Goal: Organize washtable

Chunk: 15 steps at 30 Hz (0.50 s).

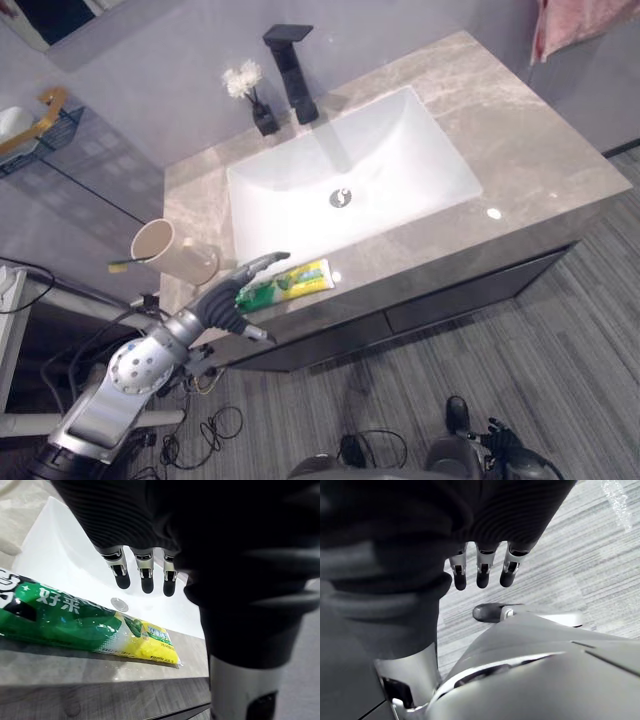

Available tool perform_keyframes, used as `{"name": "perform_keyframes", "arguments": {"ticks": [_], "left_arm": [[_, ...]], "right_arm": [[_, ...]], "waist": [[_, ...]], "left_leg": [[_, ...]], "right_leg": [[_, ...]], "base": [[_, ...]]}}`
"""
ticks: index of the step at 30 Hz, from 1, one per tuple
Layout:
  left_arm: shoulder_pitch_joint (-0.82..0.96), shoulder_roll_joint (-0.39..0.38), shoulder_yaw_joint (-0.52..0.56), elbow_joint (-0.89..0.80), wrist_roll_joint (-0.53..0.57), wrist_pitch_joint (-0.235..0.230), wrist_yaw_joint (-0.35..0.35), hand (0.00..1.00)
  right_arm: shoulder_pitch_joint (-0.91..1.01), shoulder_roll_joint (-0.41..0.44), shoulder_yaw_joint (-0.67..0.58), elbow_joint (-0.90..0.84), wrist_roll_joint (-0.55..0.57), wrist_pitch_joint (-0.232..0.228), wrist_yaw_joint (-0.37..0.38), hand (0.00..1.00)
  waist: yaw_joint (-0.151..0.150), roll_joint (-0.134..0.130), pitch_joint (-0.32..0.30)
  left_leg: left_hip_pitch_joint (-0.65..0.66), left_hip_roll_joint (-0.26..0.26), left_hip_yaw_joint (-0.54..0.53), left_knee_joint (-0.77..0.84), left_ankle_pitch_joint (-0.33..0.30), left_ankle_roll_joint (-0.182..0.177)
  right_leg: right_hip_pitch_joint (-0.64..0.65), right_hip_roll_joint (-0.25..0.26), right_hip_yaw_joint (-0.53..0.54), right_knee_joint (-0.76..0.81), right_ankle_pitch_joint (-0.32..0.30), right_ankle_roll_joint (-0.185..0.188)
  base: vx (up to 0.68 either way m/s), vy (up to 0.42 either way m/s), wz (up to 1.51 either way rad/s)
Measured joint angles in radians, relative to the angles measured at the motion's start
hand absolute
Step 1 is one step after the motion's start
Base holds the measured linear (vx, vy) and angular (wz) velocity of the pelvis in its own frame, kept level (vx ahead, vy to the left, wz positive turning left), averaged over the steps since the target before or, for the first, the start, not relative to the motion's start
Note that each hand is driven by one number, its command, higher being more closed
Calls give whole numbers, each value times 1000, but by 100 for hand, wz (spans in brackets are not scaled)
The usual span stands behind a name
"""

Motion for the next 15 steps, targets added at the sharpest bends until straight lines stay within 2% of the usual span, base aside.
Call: {"name": "perform_keyframes", "arguments": {"ticks": [3, 15], "left_arm": [[0, 0, 0, 0, 6, 0, 1, 0], [-1, 0, 0, 14, 102, 2, 6, 0]], "right_arm": [[0, -4, -5, -1, 6, -3, 0, 0], [-3, -3, -4, -11, 20, -7, -4, 0]], "waist": [[-2, 8, 5], [-9, 8, 25]], "left_leg": [[3, 0, 7, 0, 0, 0], [-2, -1, 20, 1, 0, 0]], "right_leg": [[-1, 0, 6, 0, 1, 0], [-14, 1, 20, 0, 8, 0]], "base": [[-23, 1, -6], [-17, 0, -3]]}}
